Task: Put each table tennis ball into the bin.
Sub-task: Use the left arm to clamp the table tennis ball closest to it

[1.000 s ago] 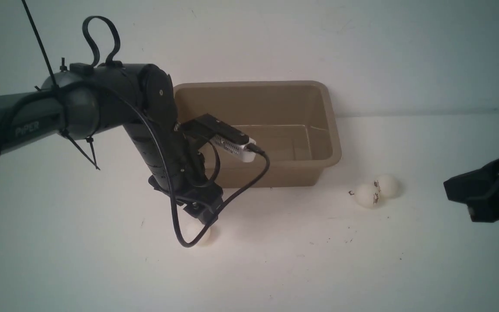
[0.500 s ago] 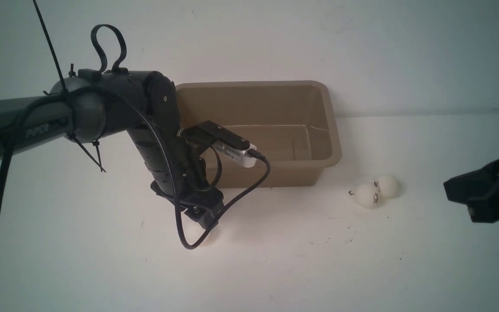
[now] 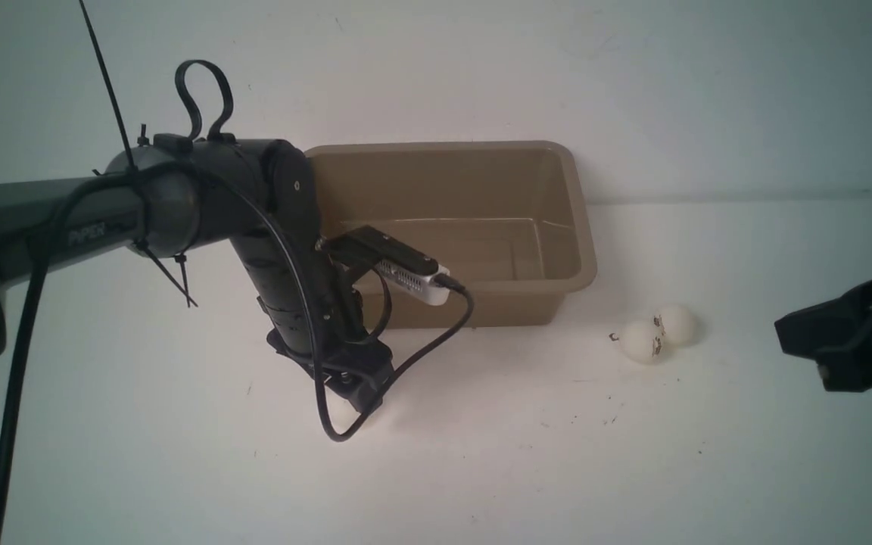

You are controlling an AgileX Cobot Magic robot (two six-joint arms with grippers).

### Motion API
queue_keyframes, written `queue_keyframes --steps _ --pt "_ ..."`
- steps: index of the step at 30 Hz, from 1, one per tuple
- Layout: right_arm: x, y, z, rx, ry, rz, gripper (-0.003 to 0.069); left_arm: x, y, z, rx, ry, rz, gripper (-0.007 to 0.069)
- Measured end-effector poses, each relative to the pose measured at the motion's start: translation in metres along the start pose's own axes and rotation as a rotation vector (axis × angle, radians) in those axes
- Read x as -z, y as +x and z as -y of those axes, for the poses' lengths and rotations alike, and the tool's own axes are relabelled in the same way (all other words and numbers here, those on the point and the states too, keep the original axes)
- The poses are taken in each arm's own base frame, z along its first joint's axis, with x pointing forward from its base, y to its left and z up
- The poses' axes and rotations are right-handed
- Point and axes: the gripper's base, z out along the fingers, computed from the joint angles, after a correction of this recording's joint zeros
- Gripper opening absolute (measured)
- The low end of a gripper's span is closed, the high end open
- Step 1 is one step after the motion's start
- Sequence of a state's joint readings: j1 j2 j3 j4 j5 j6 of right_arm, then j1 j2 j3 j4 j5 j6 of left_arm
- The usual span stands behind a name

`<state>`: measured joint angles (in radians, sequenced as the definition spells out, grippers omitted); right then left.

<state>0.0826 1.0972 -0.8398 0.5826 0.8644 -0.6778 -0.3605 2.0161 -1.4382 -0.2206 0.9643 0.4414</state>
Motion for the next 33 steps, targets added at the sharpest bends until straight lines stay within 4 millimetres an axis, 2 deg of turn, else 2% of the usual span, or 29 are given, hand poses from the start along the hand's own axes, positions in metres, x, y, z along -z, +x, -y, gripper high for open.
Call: queue_keyframes --steps 5,9,13,19,21,25,27,28,30,32,33 --pt "0.000 0.000 0.000 0.000 -0.001 -0.001 -0.0010 -0.012 0.001 -0.002 0.005 0.009 -0.028 0.0498" --pt "0.000 0.000 0.000 0.000 -0.001 -0.001 -0.0010 -0.015 0.001 -0.002 0.008 0.013 -0.036 0.0463" --pt "0.000 0.000 0.000 0.000 -0.002 -0.002 -0.0010 -0.015 0.001 -0.002 0.008 0.013 -0.035 0.0351" --pt "0.000 0.000 0.000 0.001 -0.001 -0.003 -0.0010 -0.015 0.005 0.000 0.011 0.041 -0.083 0.0348" --pt "0.000 0.000 0.000 0.001 -0.001 -0.003 -0.0010 -0.009 0.008 0.006 0.011 0.071 -0.111 0.0348" --pt "0.000 0.000 0.000 0.003 0.000 -0.004 -0.0010 0.022 0.005 0.029 -0.044 0.076 -0.050 0.0348" --pt "0.000 0.000 0.000 0.002 0.000 -0.005 -0.0010 0.055 0.001 0.051 -0.113 0.040 0.061 0.0348" --pt "0.000 0.000 0.000 0.002 0.000 -0.005 -0.0010 0.058 0.000 0.052 -0.120 0.034 0.075 0.0348" --pt "-0.001 0.000 0.000 0.002 0.000 -0.006 -0.0010 0.098 -0.006 0.067 -0.159 -0.057 0.255 0.0348" --pt "-0.001 0.000 0.000 0.002 0.000 -0.006 -0.0010 0.122 -0.016 0.061 -0.139 -0.164 0.366 0.0348" --pt "-0.001 0.000 0.000 0.002 0.000 -0.006 -0.0010 0.124 -0.020 0.054 -0.126 -0.202 0.380 0.0348"
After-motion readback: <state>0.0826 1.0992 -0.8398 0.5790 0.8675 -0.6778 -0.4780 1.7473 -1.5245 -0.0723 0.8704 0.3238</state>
